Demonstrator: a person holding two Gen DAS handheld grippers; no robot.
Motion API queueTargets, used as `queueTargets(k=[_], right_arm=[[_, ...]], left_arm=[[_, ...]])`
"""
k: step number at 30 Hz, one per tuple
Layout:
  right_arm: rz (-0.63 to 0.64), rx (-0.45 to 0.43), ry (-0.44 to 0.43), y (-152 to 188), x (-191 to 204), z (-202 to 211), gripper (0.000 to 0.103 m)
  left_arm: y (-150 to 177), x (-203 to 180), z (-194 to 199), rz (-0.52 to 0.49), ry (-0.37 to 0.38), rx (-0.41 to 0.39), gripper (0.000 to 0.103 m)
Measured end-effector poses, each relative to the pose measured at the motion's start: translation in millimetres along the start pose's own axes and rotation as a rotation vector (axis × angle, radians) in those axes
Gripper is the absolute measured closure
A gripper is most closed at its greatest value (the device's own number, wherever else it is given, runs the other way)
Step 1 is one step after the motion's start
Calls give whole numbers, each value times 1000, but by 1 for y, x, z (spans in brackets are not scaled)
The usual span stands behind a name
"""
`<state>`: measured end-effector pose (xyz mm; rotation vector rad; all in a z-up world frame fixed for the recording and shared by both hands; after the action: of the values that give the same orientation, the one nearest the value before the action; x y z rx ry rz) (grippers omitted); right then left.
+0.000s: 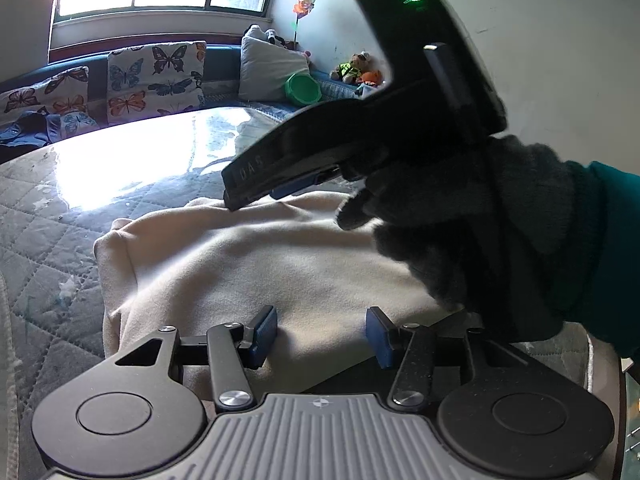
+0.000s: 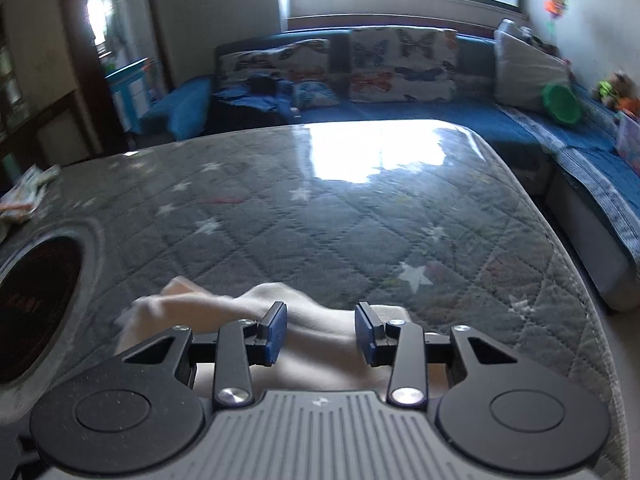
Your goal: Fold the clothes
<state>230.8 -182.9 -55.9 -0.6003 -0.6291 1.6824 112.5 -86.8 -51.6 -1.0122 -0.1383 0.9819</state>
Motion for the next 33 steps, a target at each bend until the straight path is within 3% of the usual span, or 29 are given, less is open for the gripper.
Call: queueTargets(k=[11, 25, 33], right_arm=[[107, 11, -66, -6, 35, 4, 65], [128, 24, -29, -8, 59, -19, 64], [180, -12, -72, -9, 58, 10, 64]], left_arm=[[2, 17, 29, 42, -83, -66, 48], [-3, 31, 22, 93, -86, -51, 46], [-4, 33, 30, 101, -101, -86, 43]])
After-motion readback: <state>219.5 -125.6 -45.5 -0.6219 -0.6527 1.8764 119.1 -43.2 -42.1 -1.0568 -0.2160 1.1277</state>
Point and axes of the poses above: each gripper's, at about its wrist camera, not at the fingertips, and z roughly against the way its jaws point, x to its left, y to its underside, the point moved 3 cm from there along -z, roughly the way its jaws point, and after that the axes turned 11 degrees about y, right-handed, at the moved point
